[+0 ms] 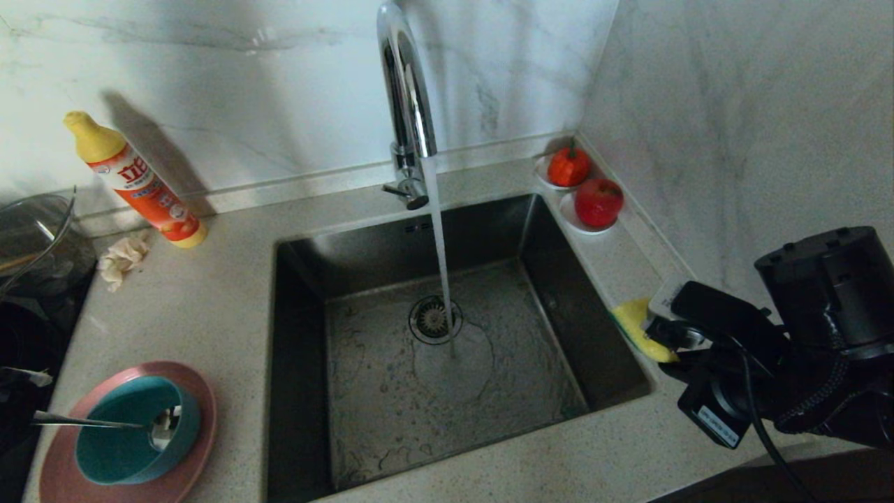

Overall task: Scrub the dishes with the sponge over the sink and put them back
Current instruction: Rinse the spoon

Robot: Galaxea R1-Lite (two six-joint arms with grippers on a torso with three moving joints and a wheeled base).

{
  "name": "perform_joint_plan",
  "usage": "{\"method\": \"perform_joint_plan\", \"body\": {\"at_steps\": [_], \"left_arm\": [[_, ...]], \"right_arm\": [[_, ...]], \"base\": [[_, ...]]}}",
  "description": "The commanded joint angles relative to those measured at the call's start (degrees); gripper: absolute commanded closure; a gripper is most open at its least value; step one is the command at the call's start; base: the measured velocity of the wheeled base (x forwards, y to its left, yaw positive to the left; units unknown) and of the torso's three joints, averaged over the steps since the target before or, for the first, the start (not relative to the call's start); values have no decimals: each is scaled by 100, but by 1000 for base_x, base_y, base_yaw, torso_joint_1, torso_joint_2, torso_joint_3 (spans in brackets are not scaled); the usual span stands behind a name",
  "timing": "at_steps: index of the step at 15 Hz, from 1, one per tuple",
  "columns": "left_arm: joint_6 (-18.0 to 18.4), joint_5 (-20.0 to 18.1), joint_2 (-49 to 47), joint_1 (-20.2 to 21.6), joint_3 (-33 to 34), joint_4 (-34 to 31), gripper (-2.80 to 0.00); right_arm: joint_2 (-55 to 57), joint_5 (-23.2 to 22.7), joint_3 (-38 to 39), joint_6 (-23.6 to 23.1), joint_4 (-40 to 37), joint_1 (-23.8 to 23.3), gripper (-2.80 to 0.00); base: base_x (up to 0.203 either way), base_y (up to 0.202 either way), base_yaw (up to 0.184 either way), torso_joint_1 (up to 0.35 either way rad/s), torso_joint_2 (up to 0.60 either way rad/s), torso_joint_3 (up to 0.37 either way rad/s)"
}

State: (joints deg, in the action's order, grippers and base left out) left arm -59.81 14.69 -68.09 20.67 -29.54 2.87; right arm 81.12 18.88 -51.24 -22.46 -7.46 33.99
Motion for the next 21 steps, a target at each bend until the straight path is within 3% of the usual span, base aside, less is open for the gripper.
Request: {"method": "perform_joint_plan", "body": {"at_steps": [1,4,7,21], "left_arm": [[-32,9,-333,59,-60,211,-280],[-27,-67,-350,52,-96,393,-280],[-15,-710,-325,52,-98,579,-280],[39,-731,-925,52,-376,1144,-280]], "right_arm": [[-26,10,0,-22,-27,1,0],[-34,10,35,-22,-27,-33,0],[-17,10,62,-13,-18,-33,0],[-26,10,88,-13,-36,-41,0]], "base": [[0,0,0,0,0,0],[0,0,0,0,0,0],[0,0,0,0,0,0],[0,0,0,0,0,0]]}}
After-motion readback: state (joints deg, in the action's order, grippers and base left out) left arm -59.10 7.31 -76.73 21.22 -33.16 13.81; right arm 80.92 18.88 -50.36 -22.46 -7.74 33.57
